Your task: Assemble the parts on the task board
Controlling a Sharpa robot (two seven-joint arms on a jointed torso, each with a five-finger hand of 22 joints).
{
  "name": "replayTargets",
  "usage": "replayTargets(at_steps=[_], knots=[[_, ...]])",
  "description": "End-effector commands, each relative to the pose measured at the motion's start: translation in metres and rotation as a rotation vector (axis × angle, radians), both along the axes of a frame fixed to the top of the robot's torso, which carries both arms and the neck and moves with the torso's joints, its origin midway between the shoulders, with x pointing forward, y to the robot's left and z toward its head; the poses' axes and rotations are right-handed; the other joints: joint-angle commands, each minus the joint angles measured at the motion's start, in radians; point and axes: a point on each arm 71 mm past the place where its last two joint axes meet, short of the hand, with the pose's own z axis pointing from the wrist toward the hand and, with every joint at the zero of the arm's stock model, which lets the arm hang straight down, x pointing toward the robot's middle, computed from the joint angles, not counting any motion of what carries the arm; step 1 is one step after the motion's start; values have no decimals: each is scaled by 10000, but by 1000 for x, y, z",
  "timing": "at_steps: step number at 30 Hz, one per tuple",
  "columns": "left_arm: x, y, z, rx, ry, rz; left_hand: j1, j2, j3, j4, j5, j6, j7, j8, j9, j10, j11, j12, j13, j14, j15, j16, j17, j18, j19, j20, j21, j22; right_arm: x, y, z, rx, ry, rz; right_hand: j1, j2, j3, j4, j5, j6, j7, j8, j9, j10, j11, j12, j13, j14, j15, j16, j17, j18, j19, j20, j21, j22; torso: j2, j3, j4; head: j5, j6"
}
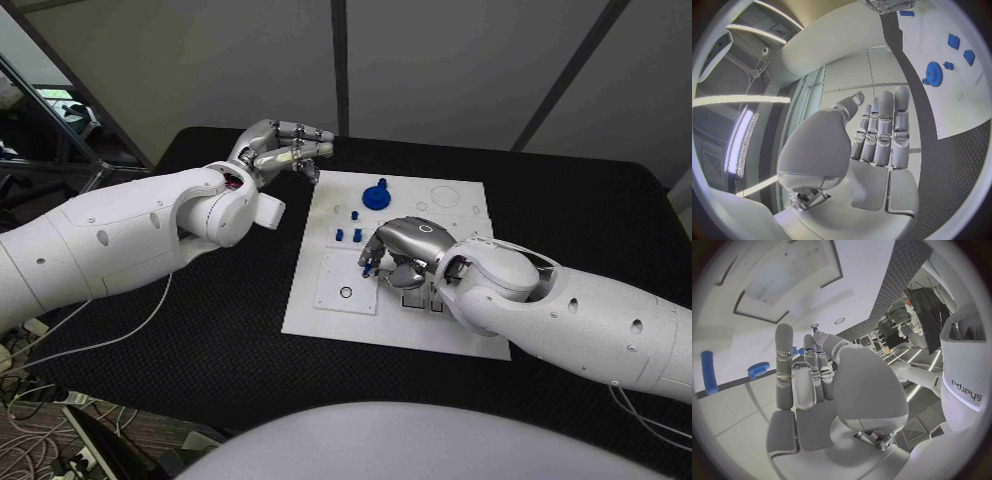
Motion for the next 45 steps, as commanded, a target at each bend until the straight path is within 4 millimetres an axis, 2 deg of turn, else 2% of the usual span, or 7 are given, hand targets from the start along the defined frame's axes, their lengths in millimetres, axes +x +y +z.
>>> replayTargets(at_steps=[1,37,38,39,41,42,45], knots=[[0,-1,1,-71,4,-117,-4,69,-73,1,30,-85,12,-17,-15,-72,-31,33,17,-88,8,-26,-15,-117,-50,53,-39,-11,-1,1,0,-215,-52,118,-64,11,-14,68,51,51,10,29,16,79,-7,-50,-5,573,-61,44,9,-55,12,-33,31,9,-1,-10,6,-17,-1],[0,-1,1,-60,50,-136,-7,82,-98,10,29,-106,24,-13,-16,-117,-21,70,26,-102,19,-25,-22,-116,-48,59,-59,-29,-2,5,-10,-897,242,109,-148,-65,-116,90,80,-40,38,-32,16,13,21,-117,-14,558,-39,52,-5,-45,-52,-20,-21,-75,-5,-12,0,-7,-1],[0,-1,1,-59,52,-136,-7,82,-98,10,29,-106,24,-13,-16,-117,-21,70,26,-102,19,-25,-22,-116,-48,59,-59,-29,-2,5,-10,-889,235,101,-176,-97,-133,101,91,-161,88,-104,-8,-106,60,-181,-37,558,-8,75,30,-47,-74,-6,-32,-91,-2,-10,-2,-6,-1],[0,0,1,-58,57,-136,-7,82,-98,10,29,-106,24,-13,-16,-117,-21,70,26,-102,19,-25,-22,-116,-48,59,-59,-29,-1,5,-10,-858,209,76,-251,-190,-145,141,121,-486,245,-262,-81,-571,200,-239,-121,561,114,131,120,-65,-120,60,-56,-126,-1,-10,-4,-3,-1],[0,0,1,-56,60,-137,-7,82,-98,10,29,-106,24,-13,-16,-117,-21,70,26,-102,19,-25,-22,-116,-48,59,-59,-29,-1,4,-10,-803,166,43,-321,-285,-163,179,149,-740,365,-312,-138,-956,332,-244,-156,556,214,157,152,-69,-164,134,-80,-166,-2,-8,-4,-4,-1],[0,0,1,-55,64,-136,-7,83,-100,10,29,-109,25,-13,-16,-122,-19,73,27,-103,19,-25,-23,-116,-47,60,-61,-30,-1,4,-9,-744,122,15,-377,-389,-198,204,194,-1106,454,-313,-223,-1180,402,-217,-155,547,292,169,158,-56,-216,200,-126,-238,-4,-8,-5,-8,-1],[0,0,1,-51,72,-134,-7,84,-104,10,29,-113,26,-13,-16,-129,-17,78,28,-106,20,-25,-24,-116,-47,61,-63,-33,-1,4,-7,-503,-52,-69,-409,-576,-305,192,251,-1449,432,-308,-274,-1539,474,-196,-150,533,335,202,196,-6,-340,283,-237,-405,-9,-6,-5,-22,-1]])
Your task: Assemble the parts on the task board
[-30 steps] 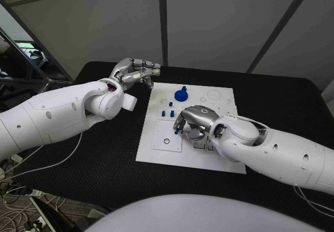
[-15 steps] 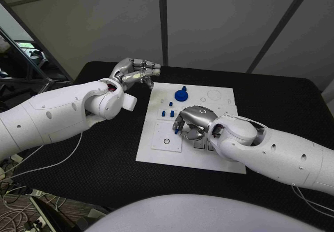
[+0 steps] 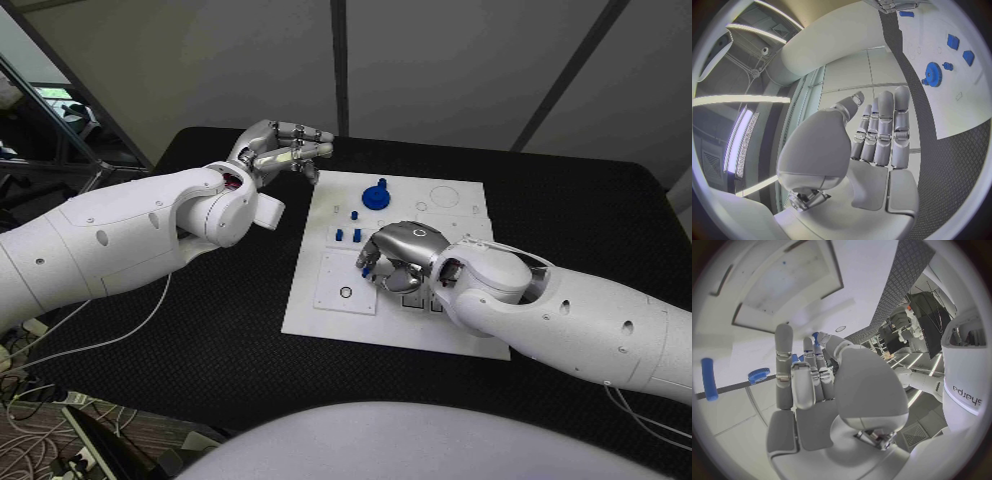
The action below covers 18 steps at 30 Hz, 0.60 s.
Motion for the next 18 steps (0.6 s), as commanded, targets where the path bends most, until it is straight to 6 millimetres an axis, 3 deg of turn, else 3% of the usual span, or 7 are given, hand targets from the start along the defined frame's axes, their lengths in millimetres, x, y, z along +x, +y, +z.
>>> replayTargets(at_steps=[1,12,18], knots=[[0,-1,1,-60,14,-106,-7,84,-50,12,29,-77,-9,-13,-12,-59,-17,37,16,-69,-16,-25,-17,-115,-11,25,-64,-14,0,-2,0,153,-197,-172,14,-192,-125,-7,66,-256,2,-17,-33,-310,52,5,-8,487,88,36,-1,6,-145,64,-123,-160,-5,7,-2,-14,1],[0,-1,1,-61,44,-137,-13,92,-65,21,29,-96,-3,-14,-13,-91,-10,55,20,-76,-10,-23,-21,-116,-10,29,-75,-24,-6,-10,10,1097,-886,-285,57,-296,-356,-35,103,-605,-21,-7,-31,-722,77,119,14,404,124,-28,-148,48,-315,129,-201,-285,-1,20,-8,-30,1],[0,1,0,-43,58,-115,-13,92,-65,21,29,-96,-3,-14,-13,-91,-10,55,20,-76,-10,-23,-21,-116,-10,29,-75,-24,-11,-34,18,1244,-969,-602,26,-290,-450,7,161,-527,-26,54,2,-731,70,218,30,402,118,-31,-175,54,-333,132,-193,-284,-8,3,-16,-105,1]])
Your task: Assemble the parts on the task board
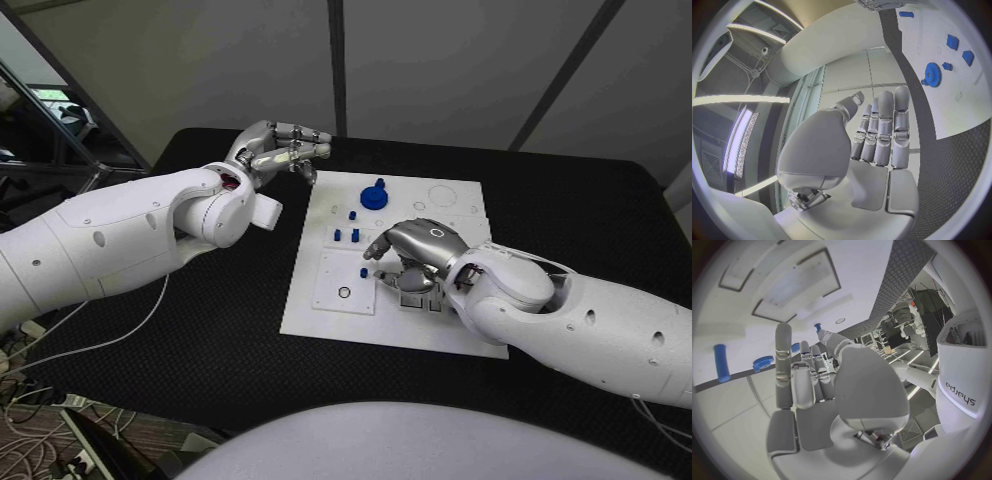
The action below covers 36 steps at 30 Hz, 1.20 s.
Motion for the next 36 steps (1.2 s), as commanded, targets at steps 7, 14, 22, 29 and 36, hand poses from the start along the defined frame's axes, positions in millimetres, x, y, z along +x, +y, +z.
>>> replayTargets(at_steps=[7,14,22,29,36], knots=[[0,1,1,-45,26,-93,-13,93,-65,21,28,-96,-3,-14,-11,-92,-11,55,11,-76,-10,-23,-11,-115,-10,29,-36,-13,22,-49,27,119,-274,-1304,-16,-91,-186,-6,91,145,-81,104,52,-97,-66,190,13,361,18,-131,-206,-12,-99,-8,39,0,-2,-14,-7,-301,114],[0,-1,0,-63,47,-147,-11,101,-71,23,29,-103,-2,-12,-11,-106,-10,69,15,-81,-7,-21,-13,-115,-9,32,-43,-19,43,-81,31,-634,-407,-1848,81,-183,-1412,208,321,-93,-342,26,23,-742,11,397,23,217,119,-459,-751,-17,-250,-17,-182,-159,6,-19,26,-577,239],[0,-2,0,-71,62,-175,-11,101,-71,23,29,-103,-2,-12,-11,-106,-10,69,15,-81,-7,-21,-13,-115,-9,32,-43,-19,51,-89,26,-1048,-354,-1950,377,-72,-2047,343,374,-432,-301,3,-1,-943,17,677,21,218,121,-497,-825,-18,-214,-13,-258,-243,10,-6,15,-588,263],[0,-1,0,-61,64,-156,-7,117,-76,27,32,-104,-3,-6,-10,-118,-9,91,20,-86,-6,-19,-16,-115,-9,35,-52,-27,51,-90,23,-1321,-81,-1784,509,30,-2269,437,384,-310,-271,68,38,-933,-12,865,31,239,98,-482,-807,-13,-171,-23,-280,-281,11,-9,28,-569,216],[0,0,0,-59,56,-146,-7,117,-76,27,32,-104,-3,-6,-10,-118,-9,91,20,-86,-6,-19,-16,-115,-9,35,-52,-27,51,-87,21,-1418,86,-1643,674,218,-2319,529,406,-49,-222,128,73,-685,-97,1180,41,296,25,-435,-732,-8,-71,-86,-271,-312,8,-6,12,-540,195]])
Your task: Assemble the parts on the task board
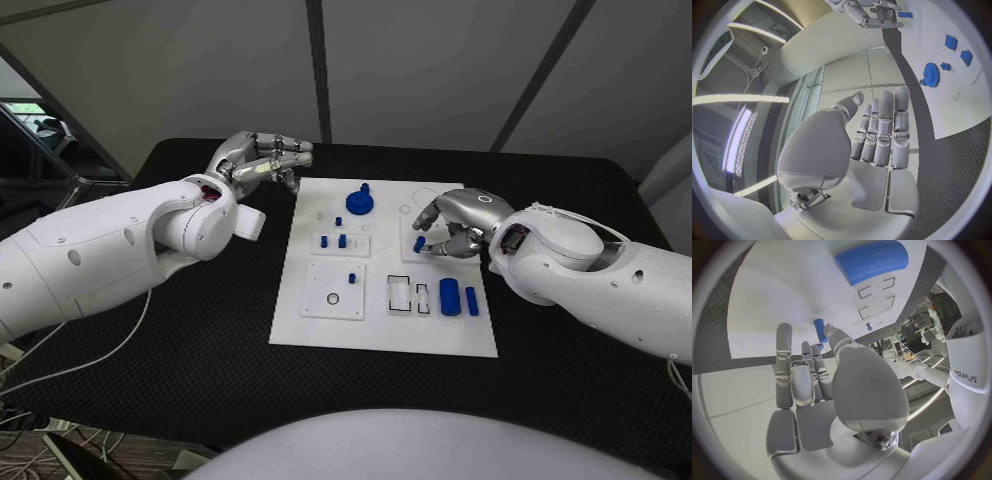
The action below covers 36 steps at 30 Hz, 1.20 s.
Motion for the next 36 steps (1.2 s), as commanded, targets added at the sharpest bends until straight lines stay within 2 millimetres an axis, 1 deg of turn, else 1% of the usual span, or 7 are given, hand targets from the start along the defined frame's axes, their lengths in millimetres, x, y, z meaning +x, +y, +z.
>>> replayTargets(at_steps=[1,7,12,17,28,32,36], knots=[[0,-1,1,-67,-20,-100,-7,117,-48,-1,32,-70,32,-6,-12,-40,-9,23,9,-86,-6,-19,-9,-115,-9,35,-52,-9,-1,4,-1,-176,212,309,155,80,-4,36,59,167,36,46,20,166,-17,131,11,302,-55,6,24,-9,93,-36,-23,-15,0,6,-11,17,-7],[0,0,1,-59,-17,-79,-7,117,-48,-1,32,-70,32,-6,-12,-40,-9,23,9,-86,-6,-19,-9,-115,-9,35,-52,-9,-2,7,-1,-62,231,388,263,261,231,142,44,498,57,113,46,572,-84,313,-25,357,-114,89,170,-13,174,-100,36,-7,4,4,-5,7,-26],[1,0,1,-54,-14,-68,-7,117,-48,-1,32,-70,32,-6,-12,-40,-9,23,9,-86,-6,-19,-9,-115,-9,35,-52,-9,-2,7,-1,-83,289,375,405,399,641,232,-99,1001,-6,260,103,1257,-216,428,-18,435,-230,270,475,-11,242,-177,142,43,-2,0,-10,16,-45],[1,0,1,-53,-10,-69,-7,117,-48,-1,32,-70,32,-6,-12,-40,-9,23,9,-86,-6,-19,-9,-115,-9,35,-52,-9,-1,7,-2,-167,326,315,592,484,1051,203,-347,1410,-77,388,155,1723,-343,373,-13,476,-355,396,671,-73,418,-238,473,429,-8,3,-13,13,-61],[1,1,0,-50,16,-91,7,146,-54,0,35,-67,31,9,-8,-54,-11,65,21,-94,-7,-14,-13,-113,-5,37,-65,-21,0,7,-4,-400,425,226,706,431,1444,108,-322,1598,-97,394,168,1979,-387,167,-21,478,-399,452,756,-92,436,-273,620,564,-6,-1,-10,10,-92],[0,1,0,-48,32,-104,7,149,-54,2,35,-67,31,11,-7,-54,-11,68,22,-94,-7,-14,-14,-113,-5,38,-65,-22,1,6,-5,-448,465,185,704,414,1491,99,-318,1605,-99,384,165,1992,-386,126,-24,474,-399,447,745,-90,425,-276,625,561,-8,-6,-34,8,-96],[0,0,0,-52,45,-130,62,173,-50,-26,39,-65,30,28,-3,-67,-18,118,35,-100,-13,-6,-19,-108,2,35,-76,-34,2,6,-6,-482,496,167,701,393,1550,87,-316,1607,-92,368,161,2003,-381,74,-27,473,-397,453,754,-90,412,-277,633,561,-10,-3,-13,-42,-96]])
